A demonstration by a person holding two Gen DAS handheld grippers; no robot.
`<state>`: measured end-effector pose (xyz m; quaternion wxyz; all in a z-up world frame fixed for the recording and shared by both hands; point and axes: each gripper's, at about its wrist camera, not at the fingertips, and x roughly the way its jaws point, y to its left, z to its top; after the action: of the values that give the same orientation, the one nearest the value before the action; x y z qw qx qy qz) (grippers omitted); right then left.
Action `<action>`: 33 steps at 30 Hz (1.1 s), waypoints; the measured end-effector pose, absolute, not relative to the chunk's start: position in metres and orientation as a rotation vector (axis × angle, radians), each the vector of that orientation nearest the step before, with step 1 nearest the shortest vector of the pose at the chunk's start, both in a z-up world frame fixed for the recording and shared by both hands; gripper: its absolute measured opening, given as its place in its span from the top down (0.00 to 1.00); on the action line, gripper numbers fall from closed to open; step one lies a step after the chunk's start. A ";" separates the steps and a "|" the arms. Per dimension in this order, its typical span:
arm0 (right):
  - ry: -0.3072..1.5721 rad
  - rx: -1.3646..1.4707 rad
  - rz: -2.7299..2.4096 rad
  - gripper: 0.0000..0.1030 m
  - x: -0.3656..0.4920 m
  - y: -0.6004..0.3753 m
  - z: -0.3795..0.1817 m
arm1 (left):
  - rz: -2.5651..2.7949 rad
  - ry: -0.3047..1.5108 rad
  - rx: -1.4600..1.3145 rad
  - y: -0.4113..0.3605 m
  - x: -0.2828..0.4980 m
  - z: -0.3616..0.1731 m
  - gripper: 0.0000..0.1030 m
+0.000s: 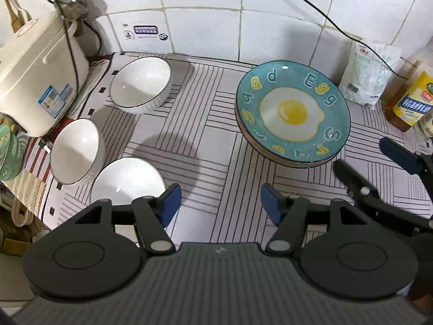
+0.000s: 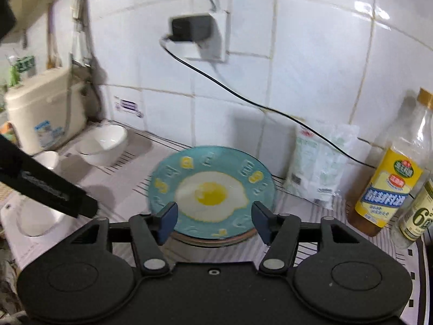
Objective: Organize plates and bowls
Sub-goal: 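Open the right gripper and withdraw it from the plate stack, then reach the left gripper to the large white bowl and grasp its rim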
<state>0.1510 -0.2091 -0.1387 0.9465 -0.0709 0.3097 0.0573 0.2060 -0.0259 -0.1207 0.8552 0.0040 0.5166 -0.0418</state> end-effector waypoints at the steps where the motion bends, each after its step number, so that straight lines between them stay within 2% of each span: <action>1: 0.623 -0.145 0.135 0.32 0.146 -0.204 -0.136 | -0.078 1.079 0.008 -0.022 0.201 -0.118 0.36; 7: 0.557 -0.141 0.250 0.26 0.120 -0.182 -0.128 | -0.062 1.029 0.021 -0.004 0.179 -0.110 0.30; 10: 0.517 -0.162 0.285 0.16 0.109 -0.172 -0.129 | -0.048 1.019 0.018 0.008 0.174 -0.108 0.26; 22: 0.493 -0.095 0.362 0.03 0.083 -0.151 -0.159 | 0.016 0.992 -0.016 0.059 0.143 -0.127 0.16; 25: 0.504 -0.118 0.382 0.02 0.080 -0.140 -0.176 | 0.027 0.980 -0.041 0.073 0.135 -0.137 0.13; 33: 0.546 -0.183 0.472 0.02 0.075 -0.100 -0.220 | 0.050 0.964 -0.084 0.095 0.127 -0.158 0.12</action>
<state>0.0745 -0.1003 -0.2196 0.9316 -0.0892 0.2665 0.2305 0.1273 0.0948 -0.1582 0.8849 -0.0405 0.4635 0.0239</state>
